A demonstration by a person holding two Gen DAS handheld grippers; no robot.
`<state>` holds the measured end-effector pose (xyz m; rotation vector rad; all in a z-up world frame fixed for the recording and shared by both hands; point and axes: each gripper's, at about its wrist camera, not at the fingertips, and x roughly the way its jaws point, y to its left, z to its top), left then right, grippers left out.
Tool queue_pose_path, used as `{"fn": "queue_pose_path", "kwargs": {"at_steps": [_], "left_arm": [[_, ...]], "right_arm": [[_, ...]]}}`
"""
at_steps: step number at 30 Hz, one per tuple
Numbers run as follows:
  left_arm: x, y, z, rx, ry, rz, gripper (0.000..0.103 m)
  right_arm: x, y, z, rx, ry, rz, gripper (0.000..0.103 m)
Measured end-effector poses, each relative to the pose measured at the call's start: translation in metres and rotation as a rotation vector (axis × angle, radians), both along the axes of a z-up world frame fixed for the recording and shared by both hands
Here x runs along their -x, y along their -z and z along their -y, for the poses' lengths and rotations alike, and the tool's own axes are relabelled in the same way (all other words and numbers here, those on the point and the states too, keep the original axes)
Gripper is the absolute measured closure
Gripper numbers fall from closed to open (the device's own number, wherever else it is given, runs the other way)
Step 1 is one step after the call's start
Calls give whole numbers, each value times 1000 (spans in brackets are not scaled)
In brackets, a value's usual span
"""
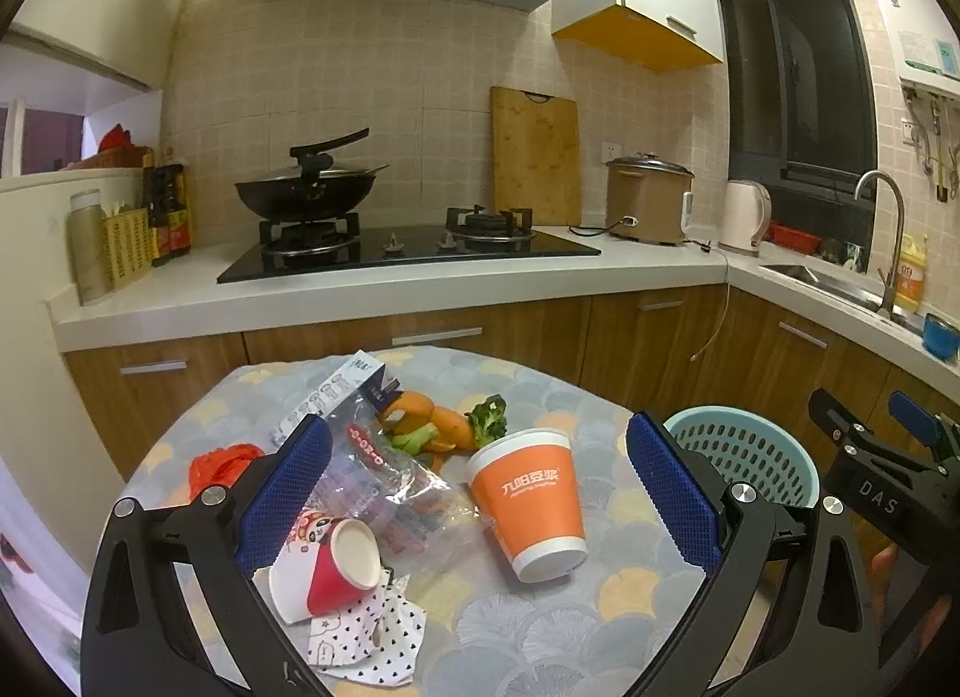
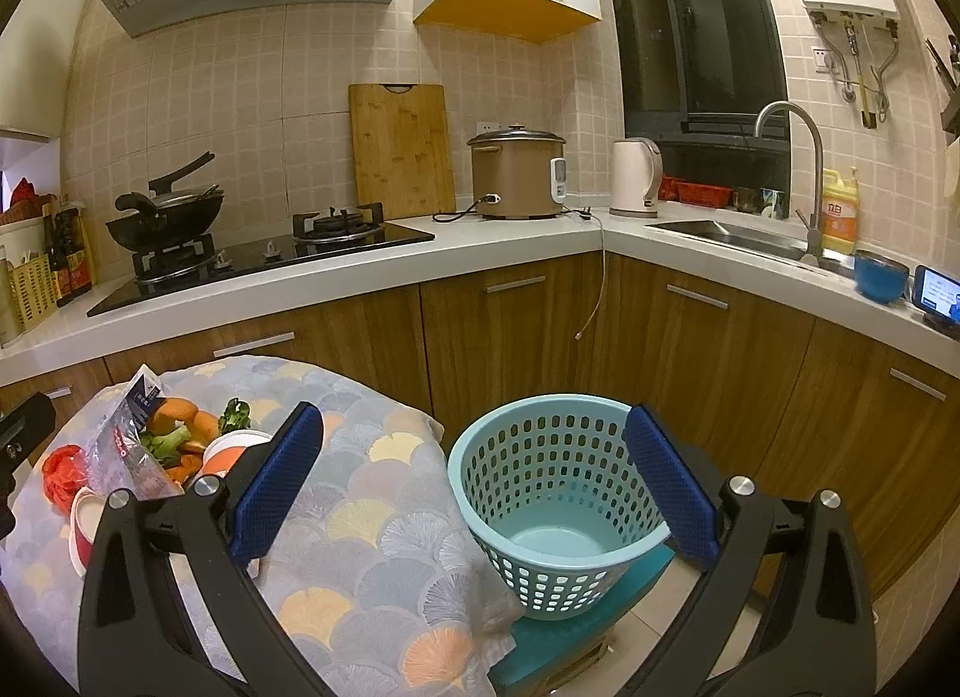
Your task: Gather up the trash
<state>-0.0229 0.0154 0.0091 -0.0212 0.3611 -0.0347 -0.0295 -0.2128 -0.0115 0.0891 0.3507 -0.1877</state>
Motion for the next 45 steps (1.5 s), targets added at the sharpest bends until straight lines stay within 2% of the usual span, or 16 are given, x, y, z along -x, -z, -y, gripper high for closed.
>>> {"fn": "queue_pose_path", "kwargs": {"at_steps": [10,20,26,31,36,40,45], "left_arm": [[1,-1,-5,10,2,12,8],[-3,4,-30,23,-64,3,9],[-8,27,-67,76,-130,-50,9],[-12,48,-98,110,-167,-116,9],[-13,66,-131,117,-236,-166,9],[-15,76,-149,150,-202,-229,9],[-27,87,-134,200,-102,-290,9]], "right_arm": [[-4,1,-2,1,-14,-3,8],[-15,7,-21,10,-82,-24,8],[-27,21,-44,12,-167,-57,16],[-43,44,-70,10,-266,-120,37],[-58,69,-96,-4,-355,-201,46],[-62,82,-114,9,-405,-230,47],[-74,83,-125,4,-427,-265,46]]}}
